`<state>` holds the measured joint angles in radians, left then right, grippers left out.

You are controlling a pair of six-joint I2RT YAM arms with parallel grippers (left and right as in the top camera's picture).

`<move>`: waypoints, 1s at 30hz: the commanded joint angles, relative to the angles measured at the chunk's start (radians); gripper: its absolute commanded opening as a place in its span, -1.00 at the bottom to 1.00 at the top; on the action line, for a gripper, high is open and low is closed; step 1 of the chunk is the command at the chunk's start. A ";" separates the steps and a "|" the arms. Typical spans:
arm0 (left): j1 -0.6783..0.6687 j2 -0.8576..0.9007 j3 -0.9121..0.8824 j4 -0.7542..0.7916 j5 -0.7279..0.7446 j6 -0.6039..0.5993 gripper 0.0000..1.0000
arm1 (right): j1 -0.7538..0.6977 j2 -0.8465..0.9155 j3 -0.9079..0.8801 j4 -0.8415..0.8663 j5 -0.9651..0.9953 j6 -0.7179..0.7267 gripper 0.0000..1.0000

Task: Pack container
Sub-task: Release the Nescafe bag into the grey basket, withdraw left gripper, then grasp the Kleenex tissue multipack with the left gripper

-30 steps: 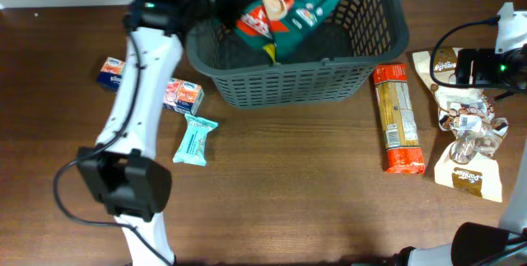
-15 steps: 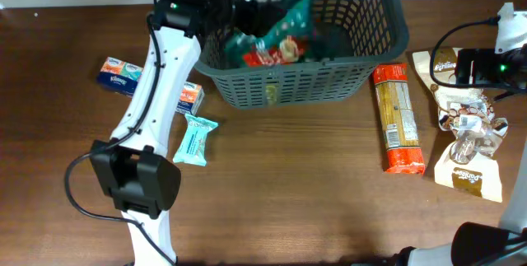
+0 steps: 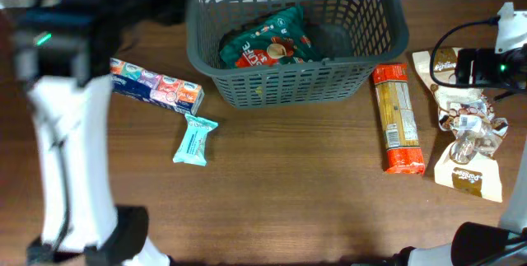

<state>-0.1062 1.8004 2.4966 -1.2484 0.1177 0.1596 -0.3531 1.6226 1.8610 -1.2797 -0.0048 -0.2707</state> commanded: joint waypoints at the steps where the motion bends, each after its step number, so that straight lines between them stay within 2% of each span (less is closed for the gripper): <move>1: 0.078 -0.040 0.008 -0.087 -0.206 -0.174 0.47 | -0.001 0.001 0.020 0.000 -0.013 -0.006 0.98; 5: 0.196 -0.022 -0.004 -0.217 -0.204 -0.392 0.37 | -0.001 0.001 0.021 0.000 -0.013 -0.006 0.99; 8: 0.241 0.010 -0.044 -0.245 -0.201 -0.472 0.38 | -0.001 0.001 0.021 0.000 -0.013 -0.006 0.99; 9: 0.249 0.024 -0.062 -0.241 -0.191 -0.474 0.47 | -0.001 0.001 0.021 0.000 -0.013 -0.006 0.98; 10: 0.253 0.039 -0.079 -0.233 -0.179 -0.474 0.68 | -0.001 0.001 0.021 0.000 -0.013 -0.006 0.99; 11: 0.253 0.051 -0.093 -0.225 -0.162 -0.473 0.99 | -0.001 0.001 0.021 0.000 -0.013 -0.006 0.98; 15: 0.251 0.104 -0.158 -0.210 -0.141 -0.475 0.93 | -0.001 0.001 0.021 0.000 -0.013 -0.006 0.98; 17: 0.252 0.134 -0.204 -0.208 -0.164 -0.594 0.67 | -0.001 0.001 0.021 0.000 -0.013 -0.006 0.98; 19: 0.253 0.166 -0.261 -0.193 -0.171 -0.754 0.66 | -0.001 0.001 0.020 0.000 -0.013 -0.006 0.98; 21: 0.253 0.196 -0.311 -0.146 -0.170 -0.846 0.65 | -0.001 0.001 0.021 0.000 -0.013 -0.006 0.98; 26: 0.252 0.274 -0.406 -0.039 -0.166 -0.995 0.67 | -0.001 0.001 0.021 0.000 -0.013 -0.006 0.98; 30: 0.253 0.347 -0.451 0.007 -0.167 -1.066 0.98 | -0.001 0.001 0.021 0.000 -0.013 -0.006 0.98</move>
<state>0.1436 2.0995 2.0716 -1.2579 -0.0418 -0.7841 -0.3531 1.6226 1.8610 -1.2793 -0.0048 -0.2703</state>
